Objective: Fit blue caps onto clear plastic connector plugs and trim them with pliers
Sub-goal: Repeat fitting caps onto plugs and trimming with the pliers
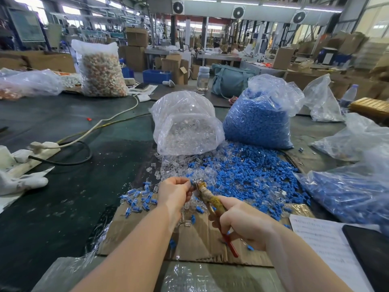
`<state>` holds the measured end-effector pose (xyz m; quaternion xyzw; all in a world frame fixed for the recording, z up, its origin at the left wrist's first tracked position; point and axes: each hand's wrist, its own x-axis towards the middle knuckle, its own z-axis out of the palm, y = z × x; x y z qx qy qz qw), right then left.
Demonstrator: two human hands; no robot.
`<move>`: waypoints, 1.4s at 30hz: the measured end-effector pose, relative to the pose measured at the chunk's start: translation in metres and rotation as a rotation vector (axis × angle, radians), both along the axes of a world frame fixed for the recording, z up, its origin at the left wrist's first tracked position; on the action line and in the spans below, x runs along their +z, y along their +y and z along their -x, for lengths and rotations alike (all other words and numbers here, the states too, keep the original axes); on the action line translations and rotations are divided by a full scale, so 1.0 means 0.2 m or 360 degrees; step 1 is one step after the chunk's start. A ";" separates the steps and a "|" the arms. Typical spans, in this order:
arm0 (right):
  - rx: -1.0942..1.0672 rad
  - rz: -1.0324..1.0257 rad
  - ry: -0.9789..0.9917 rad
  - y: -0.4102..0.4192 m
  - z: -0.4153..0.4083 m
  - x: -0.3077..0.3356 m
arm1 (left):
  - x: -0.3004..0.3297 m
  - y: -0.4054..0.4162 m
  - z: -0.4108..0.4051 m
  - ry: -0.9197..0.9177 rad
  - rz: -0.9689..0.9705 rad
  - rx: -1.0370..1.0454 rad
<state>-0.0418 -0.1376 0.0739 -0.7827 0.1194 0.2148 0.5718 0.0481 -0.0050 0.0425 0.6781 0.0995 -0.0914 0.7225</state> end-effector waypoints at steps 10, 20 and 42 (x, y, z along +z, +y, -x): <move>0.0007 0.0240 -0.0071 0.02 -0.01 -0.02 | -0.01 0.01 0.00 0.0020 0.0011 0.0013; -0.0023 0.0208 -0.0112 0.03 0.00 -0.05 | -0.05 0.00 0.00 0.0088 0.0066 0.0073; -0.0518 0.1871 -0.0335 -0.29 -0.01 -0.35 | -0.25 0.31 -0.03 -0.0364 -0.1562 0.0187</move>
